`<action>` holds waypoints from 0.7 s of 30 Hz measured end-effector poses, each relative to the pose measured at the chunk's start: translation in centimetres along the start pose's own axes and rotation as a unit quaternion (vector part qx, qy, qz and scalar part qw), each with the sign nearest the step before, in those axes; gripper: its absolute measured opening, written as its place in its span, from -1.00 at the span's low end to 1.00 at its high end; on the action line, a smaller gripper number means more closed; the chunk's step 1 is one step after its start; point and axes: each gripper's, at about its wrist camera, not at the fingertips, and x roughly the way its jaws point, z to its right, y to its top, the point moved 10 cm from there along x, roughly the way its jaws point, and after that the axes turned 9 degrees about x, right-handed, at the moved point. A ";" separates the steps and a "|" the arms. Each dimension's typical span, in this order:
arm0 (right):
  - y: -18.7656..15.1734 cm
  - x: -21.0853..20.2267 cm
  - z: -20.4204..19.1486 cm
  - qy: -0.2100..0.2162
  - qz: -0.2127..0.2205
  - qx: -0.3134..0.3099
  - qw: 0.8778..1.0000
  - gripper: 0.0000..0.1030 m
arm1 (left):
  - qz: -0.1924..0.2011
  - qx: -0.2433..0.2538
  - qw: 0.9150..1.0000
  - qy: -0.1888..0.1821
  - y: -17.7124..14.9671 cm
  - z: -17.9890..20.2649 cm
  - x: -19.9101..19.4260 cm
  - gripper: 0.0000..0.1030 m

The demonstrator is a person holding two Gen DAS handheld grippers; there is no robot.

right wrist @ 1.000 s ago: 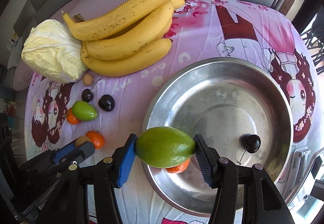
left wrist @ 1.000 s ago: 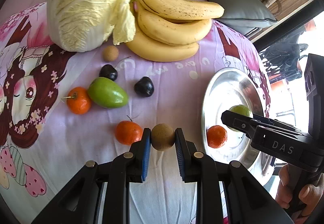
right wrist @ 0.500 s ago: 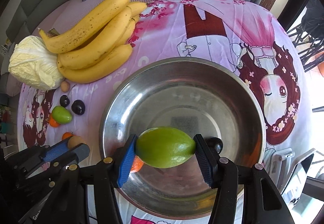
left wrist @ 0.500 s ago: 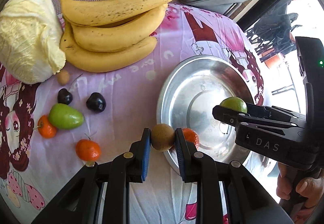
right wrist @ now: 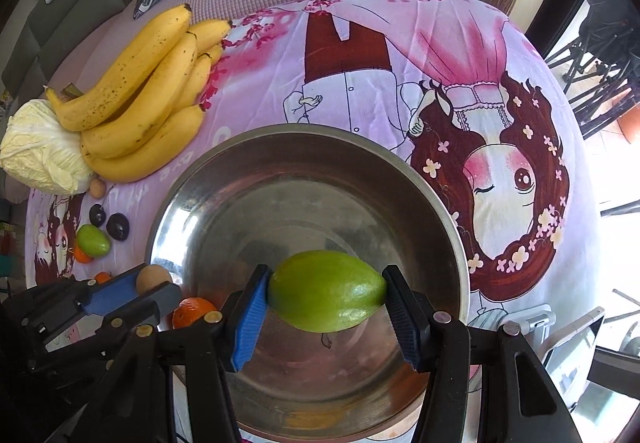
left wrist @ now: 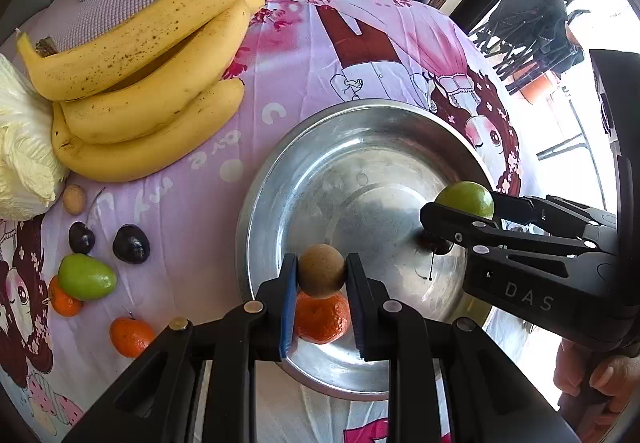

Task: Organize fruits
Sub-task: 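Drop the brown fruit into the steel bowl while the right tool releases the mango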

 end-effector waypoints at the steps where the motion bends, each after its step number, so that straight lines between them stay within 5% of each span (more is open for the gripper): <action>1: 0.1 0.1 0.0 0.000 0.000 0.000 1.000 0.15 | -0.002 0.001 1.000 0.000 0.1 0.1 0.2 -0.52; 21: 0.8 2.9 0.9 -0.006 -0.021 0.007 1.000 0.16 | -0.035 -0.002 0.999 -0.004 0.6 0.7 3.1 -0.52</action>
